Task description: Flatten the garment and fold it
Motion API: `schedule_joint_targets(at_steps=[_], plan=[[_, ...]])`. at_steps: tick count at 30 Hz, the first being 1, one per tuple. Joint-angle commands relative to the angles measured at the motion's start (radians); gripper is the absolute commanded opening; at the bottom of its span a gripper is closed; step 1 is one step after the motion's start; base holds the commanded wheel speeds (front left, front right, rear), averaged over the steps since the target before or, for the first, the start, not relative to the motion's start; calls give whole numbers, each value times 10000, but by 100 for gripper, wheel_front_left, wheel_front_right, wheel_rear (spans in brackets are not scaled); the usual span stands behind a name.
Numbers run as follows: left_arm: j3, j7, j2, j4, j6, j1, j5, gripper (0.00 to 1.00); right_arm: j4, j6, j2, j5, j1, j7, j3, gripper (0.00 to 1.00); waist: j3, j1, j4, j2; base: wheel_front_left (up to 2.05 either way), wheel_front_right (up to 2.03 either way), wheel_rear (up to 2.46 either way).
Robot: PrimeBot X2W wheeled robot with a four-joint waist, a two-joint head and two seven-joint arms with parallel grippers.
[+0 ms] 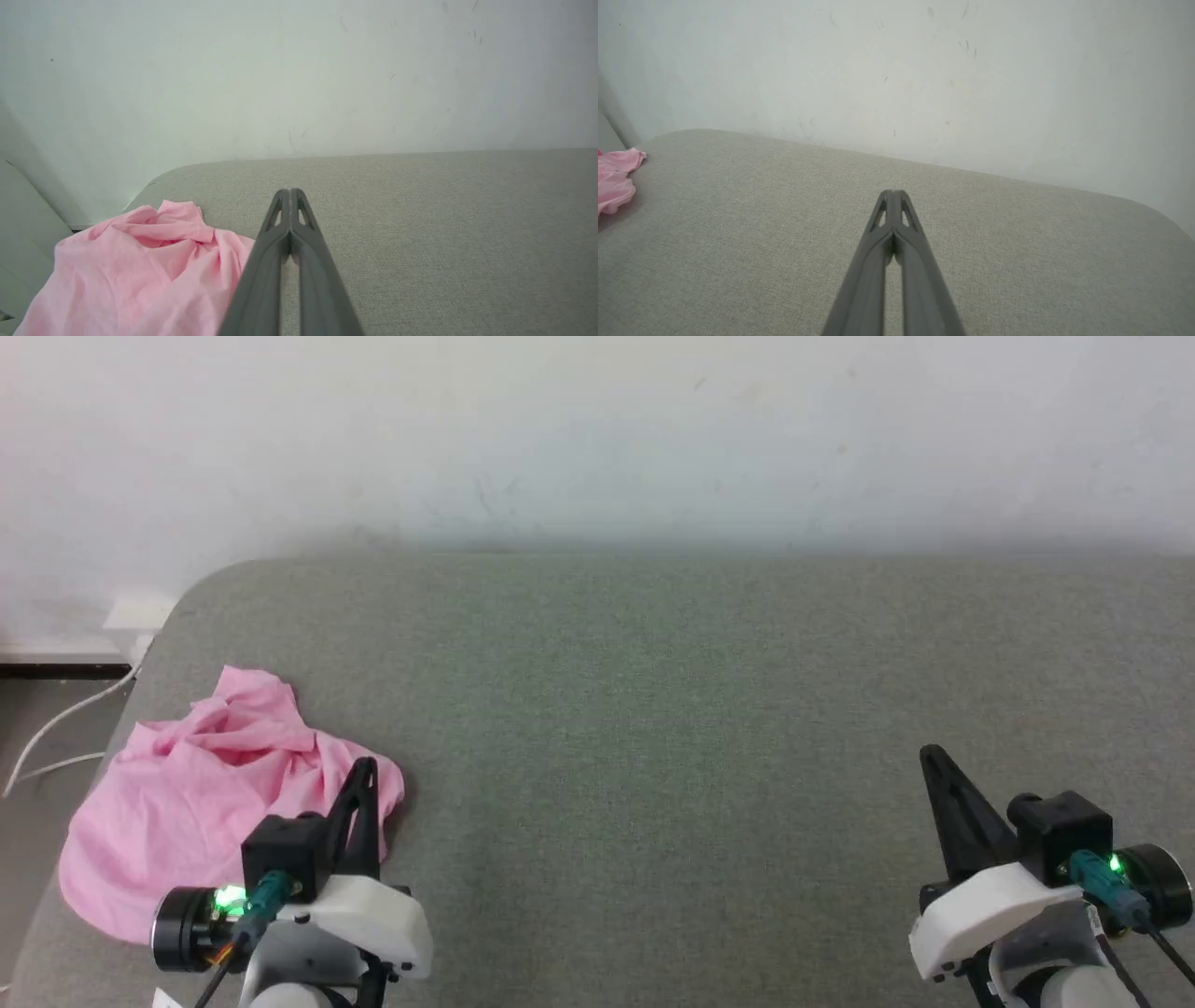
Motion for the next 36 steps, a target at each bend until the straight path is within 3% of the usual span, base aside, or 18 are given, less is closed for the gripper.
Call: schedule_joint_targets(at_steps=[1,29,30,36], plan=[[41,3,-20,-43,64,57,64,0,-41,-19,36,-74,-114,7,5,0,0,0,0,0,0,0,0],[41,3,-20,-43,64,57,64,0,-41,-19,36,-74,-114,7,5,0,0,0,0,0,0,0,0],[-1,-2,0,0,1,0,-2,100,-1,0,0,2,-2,-1,0,100,0,0,0,0,0,0,0],[-56,-50,1,32,35,-16,-36,100,18,1,-7,27,-14,-32,3,100,1,0,7,0,0,0,0]])
